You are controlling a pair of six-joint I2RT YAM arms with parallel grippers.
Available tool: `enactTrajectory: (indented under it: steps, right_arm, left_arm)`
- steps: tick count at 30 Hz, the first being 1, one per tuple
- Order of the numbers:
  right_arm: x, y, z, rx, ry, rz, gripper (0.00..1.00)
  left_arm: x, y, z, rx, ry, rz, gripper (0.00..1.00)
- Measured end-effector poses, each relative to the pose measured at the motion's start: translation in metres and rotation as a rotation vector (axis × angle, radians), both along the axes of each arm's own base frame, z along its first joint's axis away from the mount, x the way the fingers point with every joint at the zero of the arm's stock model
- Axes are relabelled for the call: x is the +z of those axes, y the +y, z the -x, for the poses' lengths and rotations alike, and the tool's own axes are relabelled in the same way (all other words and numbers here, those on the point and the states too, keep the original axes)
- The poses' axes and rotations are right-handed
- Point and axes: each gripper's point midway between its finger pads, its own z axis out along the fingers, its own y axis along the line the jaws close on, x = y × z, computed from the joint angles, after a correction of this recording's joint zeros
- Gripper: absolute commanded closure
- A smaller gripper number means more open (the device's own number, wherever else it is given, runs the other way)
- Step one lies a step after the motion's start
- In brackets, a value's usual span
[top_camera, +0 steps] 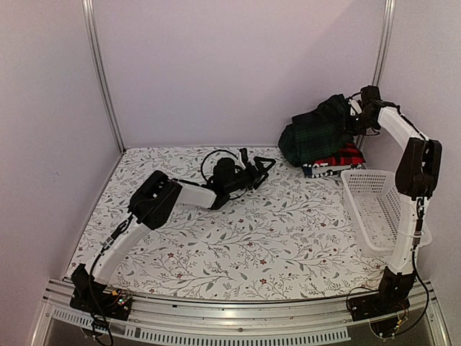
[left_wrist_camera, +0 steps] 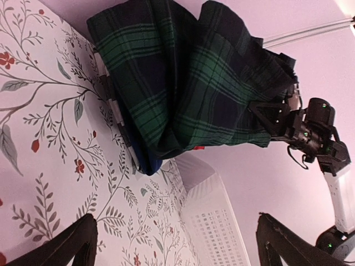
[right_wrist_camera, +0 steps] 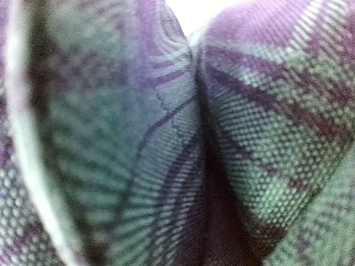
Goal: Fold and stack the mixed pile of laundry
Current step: Place the square-folded skirt at the corner of the board.
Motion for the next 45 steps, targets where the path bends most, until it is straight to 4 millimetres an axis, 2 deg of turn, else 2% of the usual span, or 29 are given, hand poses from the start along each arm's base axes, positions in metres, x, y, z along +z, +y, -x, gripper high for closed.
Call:
enactTrajectory:
  steps: [4,8,13,15,18,21,26,30,33,36,39,42,43,44,45]
  right_arm:
    - [-0.044,-0.016,-0.002,0.001,0.091,-0.057,1.0]
    - [-0.072,-0.045,-0.003,-0.032,0.142,-0.1,0.99]
    - [-0.094,-0.073,-0.008,-0.061,0.17,-0.141,0.66]
    - [-0.103,-0.08,-0.011,-0.074,0.18,-0.146,0.5]
    - [-0.116,-0.091,-0.015,-0.107,0.196,-0.138,0.37]
    - [-0.119,-0.102,-0.014,-0.142,0.206,-0.109,0.26]
    - [-0.109,-0.118,-0.017,-0.206,0.186,-0.043,0.22]
    - [-0.09,-0.127,-0.013,-0.247,0.167,0.004,0.22]
    - [-0.06,-0.13,-0.009,-0.256,0.119,0.018,0.22]
    - [-0.021,-0.126,-0.002,-0.241,0.05,0.016,0.22]
    - [0.013,-0.117,0.005,-0.205,-0.019,-0.005,0.21]
    - [0.034,-0.105,0.013,-0.161,-0.059,-0.041,0.17]
    - [0.039,-0.101,0.016,-0.148,-0.067,-0.054,0.16]
    - [0.044,-0.097,0.018,-0.135,-0.076,-0.065,0.15]
    - [0.048,-0.093,0.021,-0.12,-0.083,-0.08,0.13]
  left_arm:
    - [0.0,0.003,0.001,-0.003,0.005,-0.008,0.0]
    - [-0.002,0.007,0.005,0.0,0.012,-0.031,0.0]
    - [-0.004,0.018,0.013,0.008,0.035,-0.08,0.0]
    - [-0.006,0.024,0.016,0.011,0.047,-0.114,0.0]
    - [-0.009,0.035,0.017,0.021,0.064,-0.176,0.0]
    - [-0.015,0.053,0.019,0.042,0.085,-0.256,0.0]
    - [-0.021,0.09,0.019,0.085,0.119,-0.384,0.0]
    - [-0.009,0.115,0.017,0.118,0.106,-0.468,0.0]
    - [0.017,0.131,0.015,0.141,0.068,-0.511,0.0]
    - [0.054,0.15,0.015,0.164,0.02,-0.508,0.0]
    - [0.091,0.187,0.014,0.216,-0.019,-0.495,0.0]
    - [0.123,0.229,0.007,0.272,-0.046,-0.525,0.0]
    - [0.132,0.234,0.007,0.278,-0.059,-0.547,0.0]
    - [0.142,0.251,-0.001,0.309,-0.066,-0.583,0.0]
    - [0.151,0.259,-0.005,0.323,-0.079,-0.616,0.0]
